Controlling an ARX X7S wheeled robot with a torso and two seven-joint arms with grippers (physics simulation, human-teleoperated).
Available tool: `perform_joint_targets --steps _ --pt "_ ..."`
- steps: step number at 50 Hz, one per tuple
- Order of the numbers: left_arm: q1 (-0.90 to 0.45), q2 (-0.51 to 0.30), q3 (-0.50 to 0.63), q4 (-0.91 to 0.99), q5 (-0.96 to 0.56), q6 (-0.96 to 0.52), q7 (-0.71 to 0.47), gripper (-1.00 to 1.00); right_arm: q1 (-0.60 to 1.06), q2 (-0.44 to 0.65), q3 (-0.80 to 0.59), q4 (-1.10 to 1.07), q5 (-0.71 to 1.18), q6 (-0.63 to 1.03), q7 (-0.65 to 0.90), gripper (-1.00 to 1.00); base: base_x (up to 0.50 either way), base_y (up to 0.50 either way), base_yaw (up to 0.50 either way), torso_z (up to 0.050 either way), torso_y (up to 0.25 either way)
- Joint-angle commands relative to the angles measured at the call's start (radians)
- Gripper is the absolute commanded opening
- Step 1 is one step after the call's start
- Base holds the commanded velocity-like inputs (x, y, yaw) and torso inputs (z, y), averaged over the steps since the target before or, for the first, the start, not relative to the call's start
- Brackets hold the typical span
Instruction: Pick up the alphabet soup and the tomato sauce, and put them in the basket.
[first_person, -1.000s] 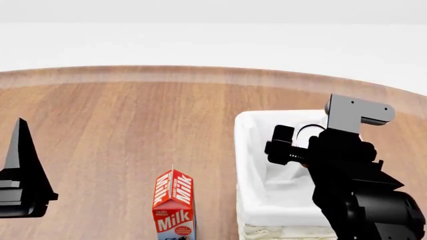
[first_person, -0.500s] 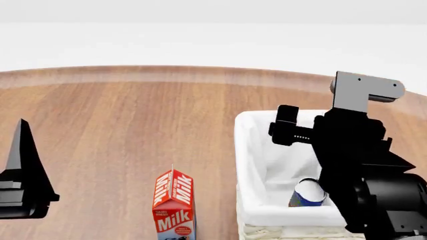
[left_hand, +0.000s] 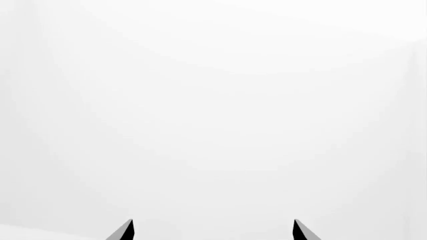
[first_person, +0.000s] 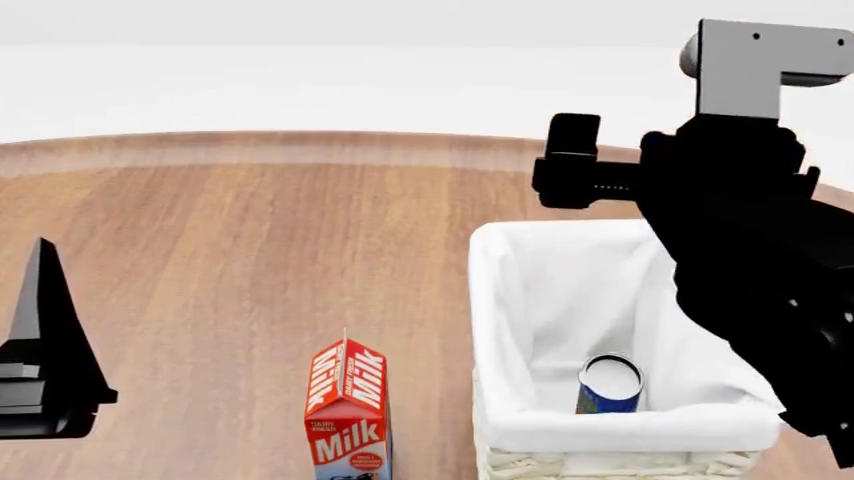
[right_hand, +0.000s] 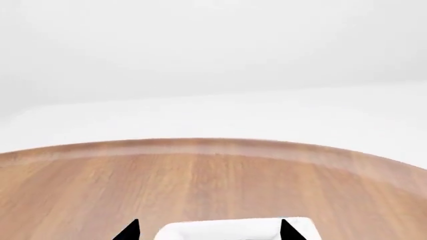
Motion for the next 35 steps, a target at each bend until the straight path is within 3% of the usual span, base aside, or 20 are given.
perform_joint_targets --steps 1,15,25,31,35 --pt "0.002 -0.004 -0.001 0.003 -0.005 0.003 -0.001 1.00 -0.027 0.100 0.045 -0.272 0.141 0.127 0.112 1.00 0.00 0.00 0.00 0.000 0.000" --pt "-0.003 -0.009 0.002 0.006 -0.009 -0.002 -0.003 1.00 -0.123 0.203 0.127 -0.670 0.490 0.246 0.415 1.00 0.00 0.00 0.00 0.000 0.000" --pt "0.007 -0.016 -0.003 0.005 -0.009 0.005 -0.004 1.00 -0.266 0.212 0.132 -0.941 0.675 0.191 0.634 1.00 0.00 0.00 0.00 0.000 0.000" --pt "0.005 -0.017 0.000 0.010 -0.009 0.001 -0.007 1.00 -0.233 0.205 0.076 -1.033 0.865 0.183 0.793 1.00 0.00 0.00 0.00 0.000 0.000" --pt "0.003 -0.017 0.000 0.012 -0.014 -0.001 -0.009 1.00 -0.312 0.209 0.069 -1.101 0.863 0.155 0.819 1.00 0.00 0.00 0.00 0.000 0.000"
